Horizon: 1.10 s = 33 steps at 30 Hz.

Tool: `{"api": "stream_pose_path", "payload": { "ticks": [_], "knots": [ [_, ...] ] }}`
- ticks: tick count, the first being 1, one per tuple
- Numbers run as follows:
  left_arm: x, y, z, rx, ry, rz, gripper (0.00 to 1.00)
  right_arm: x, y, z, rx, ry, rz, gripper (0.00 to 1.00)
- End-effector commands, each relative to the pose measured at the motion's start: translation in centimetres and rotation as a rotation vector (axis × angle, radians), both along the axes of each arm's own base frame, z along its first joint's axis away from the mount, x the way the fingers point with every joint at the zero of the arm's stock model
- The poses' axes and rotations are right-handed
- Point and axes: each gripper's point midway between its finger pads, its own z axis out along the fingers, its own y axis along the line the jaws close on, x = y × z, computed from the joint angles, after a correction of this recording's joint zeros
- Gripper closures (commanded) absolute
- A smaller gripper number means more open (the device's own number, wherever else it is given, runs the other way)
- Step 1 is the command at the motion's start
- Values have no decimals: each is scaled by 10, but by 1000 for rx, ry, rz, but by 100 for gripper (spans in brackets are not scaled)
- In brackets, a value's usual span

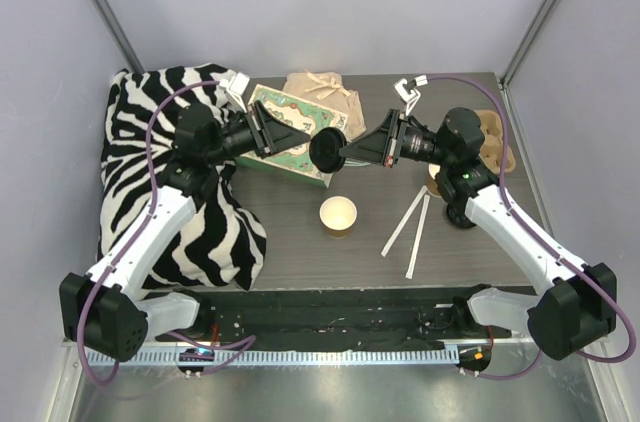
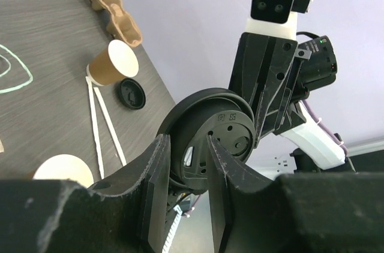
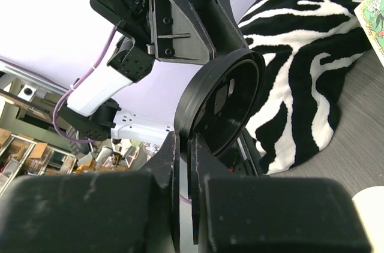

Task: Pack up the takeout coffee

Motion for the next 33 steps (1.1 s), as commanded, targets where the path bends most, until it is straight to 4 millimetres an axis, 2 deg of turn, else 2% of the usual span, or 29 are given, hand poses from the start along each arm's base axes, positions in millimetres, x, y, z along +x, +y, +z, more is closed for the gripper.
{"api": "stream_pose_path", "payload": {
  "ticks": [1, 12, 18, 21, 25, 28, 29, 30, 31, 32, 33],
  "knots": [
    [-7, -8, 9, 1, -45, -48, 67, -7, -3, 18, 41, -56, -4, 99],
    [-14, -19, -10, 68, -33, -66, 74, -6, -2, 21, 59, -33, 1, 99],
    [-14, -19, -10, 77, -37, -65, 87, -7, -2, 11, 55, -4, 6, 99],
    [-15, -19, -14, 79, -24, -67, 100, -8, -1, 5, 48, 5, 10, 99],
    [-12, -16, -22, 119, -28, -50, 100, -8, -1, -2, 22, 19, 13, 99],
    [-14, -13, -36, 181, 12, -44, 100, -7, -2, -11, -24, 28, 7, 73],
    [-16, -10, -43, 214, 27, -47, 100, -8, -3, -12, -34, 24, 11, 60],
    [-16, -9, -48, 233, 33, -48, 100, -7, -3, -10, -45, 14, 8, 52],
    [-18, -8, -53, 250, 42, -53, 100, -6, -5, -20, -85, 54, -2, 45],
    [-21, -5, -65, 296, 52, -63, 100, -1, -8, -25, -115, 21, -21, 35],
    [-22, -3, -71, 322, 56, -62, 100, 2, -11, -24, -137, 1, -35, 31]
  ]
}}
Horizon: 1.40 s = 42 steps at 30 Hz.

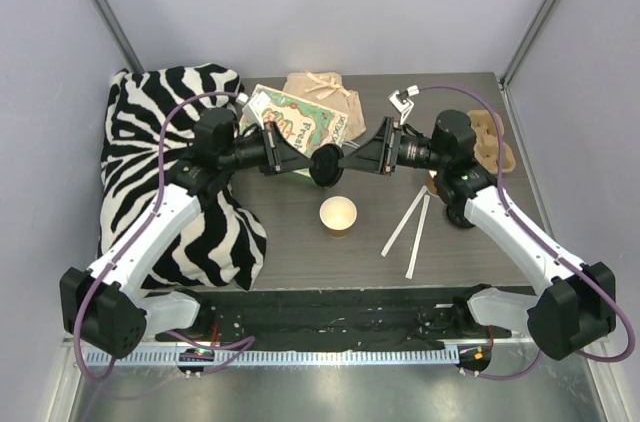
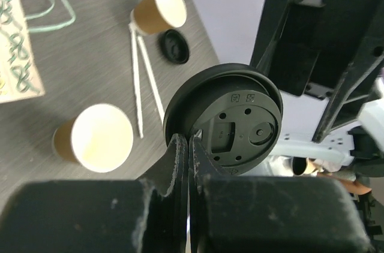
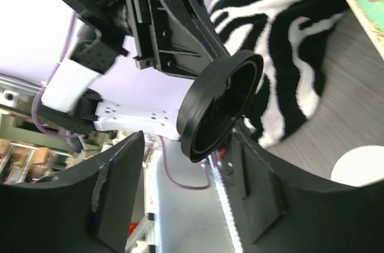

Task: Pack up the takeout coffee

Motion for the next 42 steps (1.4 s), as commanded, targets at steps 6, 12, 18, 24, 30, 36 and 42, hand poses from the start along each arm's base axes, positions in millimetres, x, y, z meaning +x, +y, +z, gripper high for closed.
{"api": "stream_pose_path", "payload": {
  "ticks": [6, 12, 18, 24, 30, 36, 42],
  "knots": [
    [-15, 10, -70, 426, -26, -76, 100, 14, -44, -36, -342, -112, -96, 17],
    [-11, 1, -109, 703, 4, -132, 100, 12, -65, -77, -531, -173, -113, 40],
    [-4, -12, -123, 838, -6, -160, 100, 4, -72, -122, -615, -129, -58, 50],
    [-7, -21, -133, 904, -28, -196, 100, -1, -67, -142, -596, -66, -9, 59],
    [-6, -35, -136, 890, -18, -220, 100, -1, -57, -151, -523, 2, -11, 71],
    [-2, -42, -143, 889, -14, -232, 100, 0, -49, -154, -464, 56, -10, 75],
    [1, -45, -149, 891, -12, -235, 100, -2, -46, -155, -449, 71, -9, 75]
  ]
}}
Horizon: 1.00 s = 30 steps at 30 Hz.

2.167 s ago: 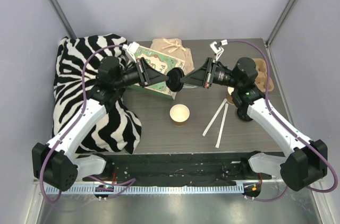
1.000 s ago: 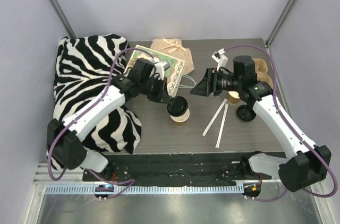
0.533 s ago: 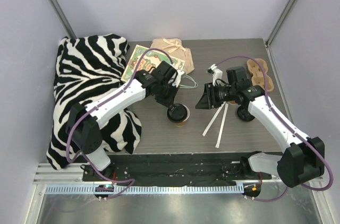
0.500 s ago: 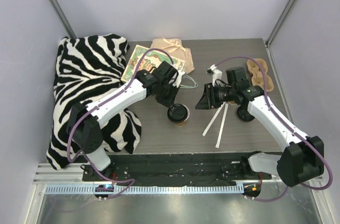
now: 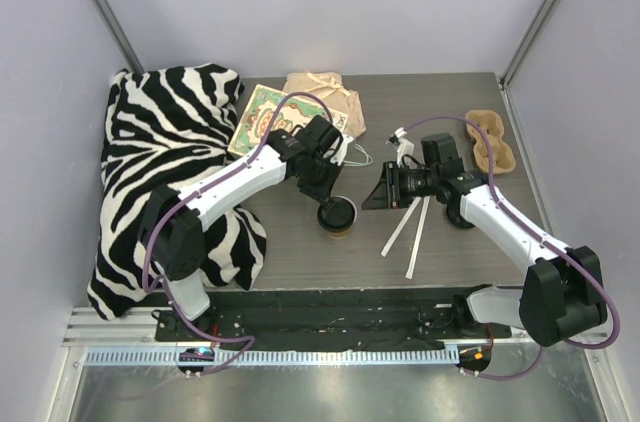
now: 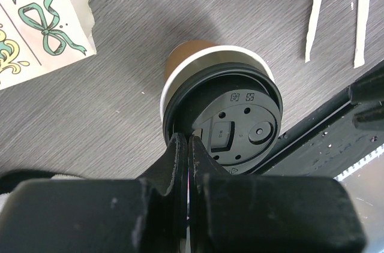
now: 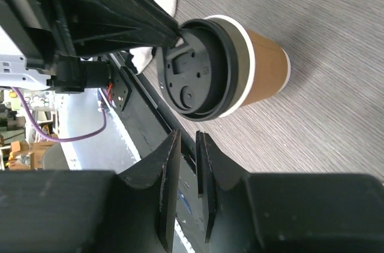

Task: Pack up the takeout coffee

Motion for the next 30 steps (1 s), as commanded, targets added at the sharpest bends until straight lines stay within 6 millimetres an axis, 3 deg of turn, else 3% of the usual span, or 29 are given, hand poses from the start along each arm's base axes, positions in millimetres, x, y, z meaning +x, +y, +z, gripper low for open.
{"api": "stream_pose_path", "payload": {
  "ticks": [1, 13, 18, 30],
  "knots": [
    [9, -10, 9, -30, -41, -12, 100, 4, 10, 13, 57, -35, 12, 75],
    [13, -16, 15, -67, -55, -4, 100, 4, 16, 9, 86, -10, 6, 75],
    [14, -12, 1, -48, -21, 4, 100, 3, 19, 7, 89, -9, 12, 75],
    [12, -14, -8, -55, 7, 6, 100, 1, 32, -1, 108, 5, 28, 75]
  ]
}}
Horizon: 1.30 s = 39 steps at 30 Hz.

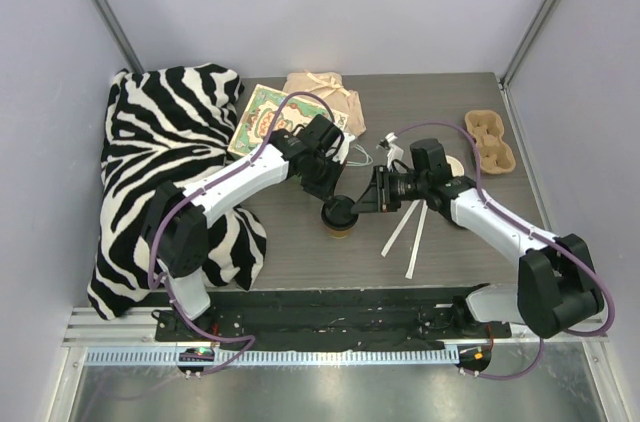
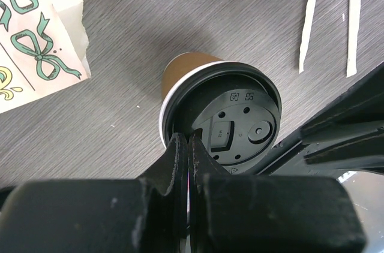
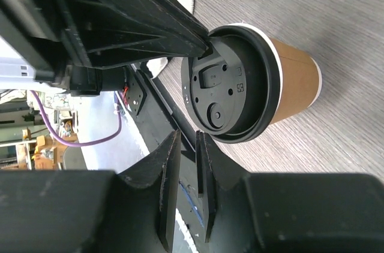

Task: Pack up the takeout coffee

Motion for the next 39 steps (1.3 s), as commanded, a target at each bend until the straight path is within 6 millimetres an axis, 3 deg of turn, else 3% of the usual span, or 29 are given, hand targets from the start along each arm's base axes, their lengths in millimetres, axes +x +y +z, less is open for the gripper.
{"api": "stream_pose_path", "payload": {
  "ticks": [1, 9, 18, 39],
  "knots": [
    [4, -6, -3, -22, 3, 4, 100, 4, 8, 7, 35, -32, 14, 75],
    [6, -4, -4, -9, -3, 2, 100, 4, 15, 7, 39, -38, 32, 75],
    [4, -5, 18, -35, -21, -6, 100, 5, 18, 16, 56, -47, 42, 75],
    [8, -1, 1, -21, -3, 8, 100, 8, 26, 14, 67, -49, 48, 75]
  ]
}}
